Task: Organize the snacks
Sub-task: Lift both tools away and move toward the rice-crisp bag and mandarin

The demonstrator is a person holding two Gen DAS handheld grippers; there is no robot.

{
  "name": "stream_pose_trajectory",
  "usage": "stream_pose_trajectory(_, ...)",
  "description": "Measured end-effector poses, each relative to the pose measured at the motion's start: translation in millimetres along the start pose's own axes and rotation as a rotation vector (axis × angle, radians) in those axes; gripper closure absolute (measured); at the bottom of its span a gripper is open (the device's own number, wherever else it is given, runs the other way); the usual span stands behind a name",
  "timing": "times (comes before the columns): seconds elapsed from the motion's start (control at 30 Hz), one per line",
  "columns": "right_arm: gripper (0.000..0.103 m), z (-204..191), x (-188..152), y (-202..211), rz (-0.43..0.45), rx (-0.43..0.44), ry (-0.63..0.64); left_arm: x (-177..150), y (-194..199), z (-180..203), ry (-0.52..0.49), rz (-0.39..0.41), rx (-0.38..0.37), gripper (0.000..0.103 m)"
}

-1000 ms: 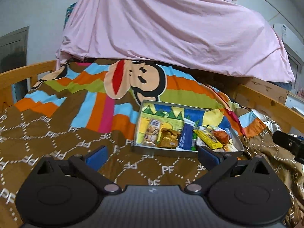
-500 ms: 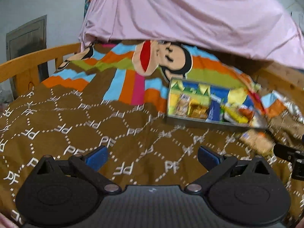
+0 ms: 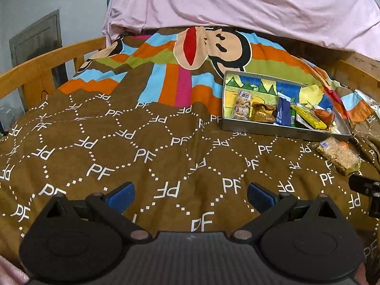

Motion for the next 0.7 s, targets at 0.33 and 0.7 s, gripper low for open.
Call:
stream_pose_trajectory(0.33,0.001,-3.9,-4.0,-12.2,-0.091,-0.020,0.029,-2.2,-5.5,0.8,0.019,-0.021,-0.001,0.001)
stream_pose_trajectory(0.7,0.001,2.2,-12.6,-43.2,-0.246,0.022,-0.043,-7.1,-33.2,11.2,0.038,-0.069,-0.047,0.001)
Point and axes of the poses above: each gripper's, at about its wrist camera, not at the fingertips, and y roughly against the way its jaws point, z to its right, x to its top, the point moved 6 cm from there along -y, roughly the way its jaws point, and after that the axes turned 7 degrees about -x, right-handed, at the moved point
